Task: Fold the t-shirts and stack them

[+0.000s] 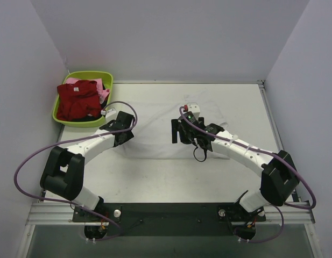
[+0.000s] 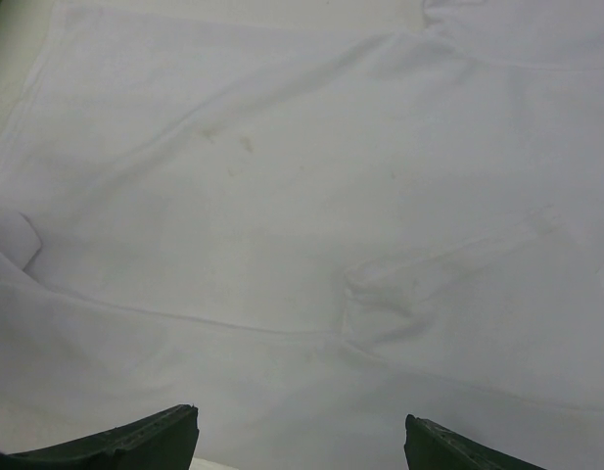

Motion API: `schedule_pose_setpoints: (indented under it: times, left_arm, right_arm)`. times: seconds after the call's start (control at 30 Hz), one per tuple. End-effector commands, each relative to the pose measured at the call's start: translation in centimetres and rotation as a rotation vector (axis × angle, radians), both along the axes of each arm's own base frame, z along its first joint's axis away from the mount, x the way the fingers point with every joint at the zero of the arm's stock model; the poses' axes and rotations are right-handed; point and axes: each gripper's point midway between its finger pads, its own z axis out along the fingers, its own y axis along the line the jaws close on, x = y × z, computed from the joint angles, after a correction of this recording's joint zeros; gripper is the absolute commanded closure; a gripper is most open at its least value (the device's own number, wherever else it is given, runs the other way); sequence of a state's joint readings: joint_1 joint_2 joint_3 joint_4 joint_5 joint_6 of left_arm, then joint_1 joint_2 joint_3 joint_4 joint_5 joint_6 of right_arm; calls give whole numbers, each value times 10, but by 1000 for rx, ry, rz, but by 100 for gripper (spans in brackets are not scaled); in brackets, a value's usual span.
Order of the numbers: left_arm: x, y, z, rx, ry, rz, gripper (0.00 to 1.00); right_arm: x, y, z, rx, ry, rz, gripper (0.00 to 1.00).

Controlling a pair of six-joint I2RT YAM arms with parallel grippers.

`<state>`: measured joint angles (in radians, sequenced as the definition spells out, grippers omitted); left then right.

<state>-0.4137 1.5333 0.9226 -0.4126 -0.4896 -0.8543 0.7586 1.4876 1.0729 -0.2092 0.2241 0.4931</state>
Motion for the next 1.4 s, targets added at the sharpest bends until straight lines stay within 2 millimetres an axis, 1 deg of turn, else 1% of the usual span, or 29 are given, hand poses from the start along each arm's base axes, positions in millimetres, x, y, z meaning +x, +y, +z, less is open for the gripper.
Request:
schedule_pose_setpoints:
  times: [0.0,0.1,0.23,0.43,0.63,0.77,0.87,0.9,1.0,1.03,1.07,1.1,1.13,1.2,1.33,1.37]
  left_arm:
    - [15,3,12,-26,-66,30,42]
    - [14,8,4,-22,-51,39,43]
    - [17,12,-3,-26,-42,49,44]
    - [19,9,-14,-36,-21,46,46]
    - [21,6,-20,-47,-17,44,48]
    - [23,6,-24,-43,-10,43,51]
    - [25,5,-25,-46,-13,45,57]
    - [26,5,-27,-45,-10,44,62]
    - [26,4,-29,-44,-5,44,67]
    - [27,4,-29,-42,-6,44,71]
    - [27,5,-29,-41,-6,45,78]
    - [27,4,-29,-41,-7,44,81]
    - [28,5,-28,-40,-9,45,96]
    - [28,5,-26,-37,-11,47,100]
    - [29,5,-16,-37,-27,46,100]
    - [29,5,-9,-43,-41,45,100]
  right_arm:
    - [1,0,-6,-20,13,-1,15]
    - [2,2,-11,-20,26,1,14]
    - [2,2,-12,-21,32,3,14]
    - [2,2,-14,-28,35,5,14]
    - [2,2,-16,-31,38,3,14]
    - [1,2,-18,-33,43,3,14]
    - [1,1,-20,-38,46,3,15]
    - [1,1,-19,-37,45,5,15]
    - [0,0,-19,-39,44,5,15]
    - [0,0,-20,-40,45,6,15]
    - [0,-1,-20,-41,44,5,15]
    - [0,0,-19,-40,43,5,15]
    - [0,-1,-18,-40,42,6,15]
    - [0,-1,-16,-38,40,6,15]
    - [0,0,-13,-34,34,9,15]
    - [0,0,-12,-33,34,11,15]
